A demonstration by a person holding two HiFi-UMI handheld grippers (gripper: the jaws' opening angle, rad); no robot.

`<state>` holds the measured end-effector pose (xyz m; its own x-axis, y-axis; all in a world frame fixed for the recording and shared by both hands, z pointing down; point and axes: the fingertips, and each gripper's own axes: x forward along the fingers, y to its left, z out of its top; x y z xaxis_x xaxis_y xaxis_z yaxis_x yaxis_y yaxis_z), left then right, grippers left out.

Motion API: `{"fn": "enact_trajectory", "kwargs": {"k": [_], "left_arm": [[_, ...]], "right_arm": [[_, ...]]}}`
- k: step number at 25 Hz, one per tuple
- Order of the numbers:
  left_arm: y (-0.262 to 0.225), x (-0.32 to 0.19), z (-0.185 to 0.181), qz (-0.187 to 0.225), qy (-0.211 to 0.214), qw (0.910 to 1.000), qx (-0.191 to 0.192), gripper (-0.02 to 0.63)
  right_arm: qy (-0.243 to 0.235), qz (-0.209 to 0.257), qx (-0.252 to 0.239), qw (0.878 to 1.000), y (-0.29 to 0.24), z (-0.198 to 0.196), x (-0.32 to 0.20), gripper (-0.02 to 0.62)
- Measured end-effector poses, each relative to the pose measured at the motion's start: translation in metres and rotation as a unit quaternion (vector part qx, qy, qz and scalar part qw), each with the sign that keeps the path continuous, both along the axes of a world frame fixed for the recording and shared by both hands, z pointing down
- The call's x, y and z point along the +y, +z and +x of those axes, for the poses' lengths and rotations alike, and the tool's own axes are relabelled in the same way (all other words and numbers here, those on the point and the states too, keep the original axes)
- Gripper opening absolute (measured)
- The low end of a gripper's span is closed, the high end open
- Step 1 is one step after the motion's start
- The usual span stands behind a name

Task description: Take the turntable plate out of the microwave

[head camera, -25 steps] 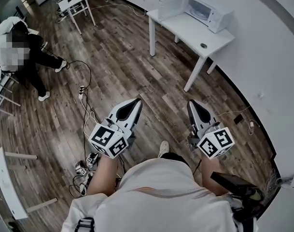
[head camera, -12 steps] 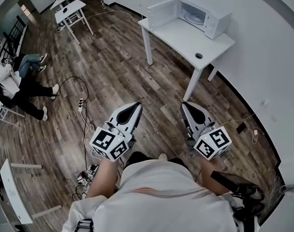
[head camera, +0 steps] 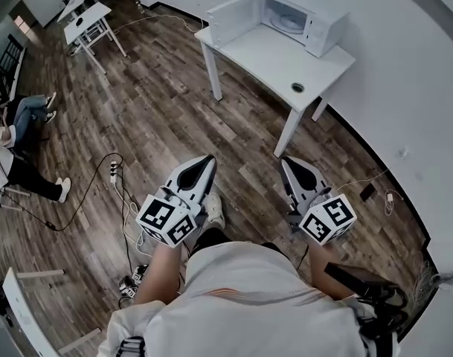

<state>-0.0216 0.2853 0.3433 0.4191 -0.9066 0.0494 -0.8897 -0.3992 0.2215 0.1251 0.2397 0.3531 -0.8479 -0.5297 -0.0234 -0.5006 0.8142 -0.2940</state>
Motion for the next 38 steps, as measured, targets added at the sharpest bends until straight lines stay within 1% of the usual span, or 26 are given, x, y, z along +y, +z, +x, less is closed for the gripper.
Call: {"fn": "enact_trajectory", "kwargs": {"k": [4, 7, 11, 17, 21, 28, 34, 38], "left_arm": [[-0.004, -0.044, -0.025, 0.008, 0.008, 0.9999, 0.007, 0.011], [-0.005, -0.078, -0.049, 0.004, 0.014, 0.9998, 0.010, 0.011], [-0.004, -0.127, -0.100, -0.001, 0.016, 0.9998, 0.011, 0.011], [-0.011, -0.199, -0.181, 0.008, 0.028, 0.9993, 0.022, 0.011], [-0.007, -0.234, -0.219, 0.007, 0.043, 0.9986, 0.028, 0.011], [0.001, -0.276, -0.245, 0.004, 0.063, 0.9965, 0.055, 0.011], [0.006, -0.310, -0.247, 0.007, 0.079, 0.9950, 0.062, 0.011], [0.010, -0.339, -0.248, 0.005, 0.079, 0.9951, 0.059, 0.011]], "right_arm": [[0.009, 0.004, 0.005, 1.000, -0.003, -0.024, -0.040, 0.002], [0.016, 0.003, 0.010, 1.000, -0.005, -0.048, -0.075, 0.002], [0.024, -0.001, 0.013, 1.000, -0.007, -0.095, -0.125, 0.003], [0.047, -0.003, 0.020, 0.999, -0.014, -0.169, -0.191, 0.002], [0.064, 0.005, 0.023, 0.998, -0.019, -0.205, -0.220, 0.003], [0.097, -0.004, 0.039, 0.995, -0.015, -0.225, -0.258, 0.002], [0.106, -0.009, 0.045, 0.993, -0.009, -0.233, -0.295, 0.002], [0.105, -0.008, 0.038, 0.994, -0.006, -0.236, -0.328, 0.002]]}}
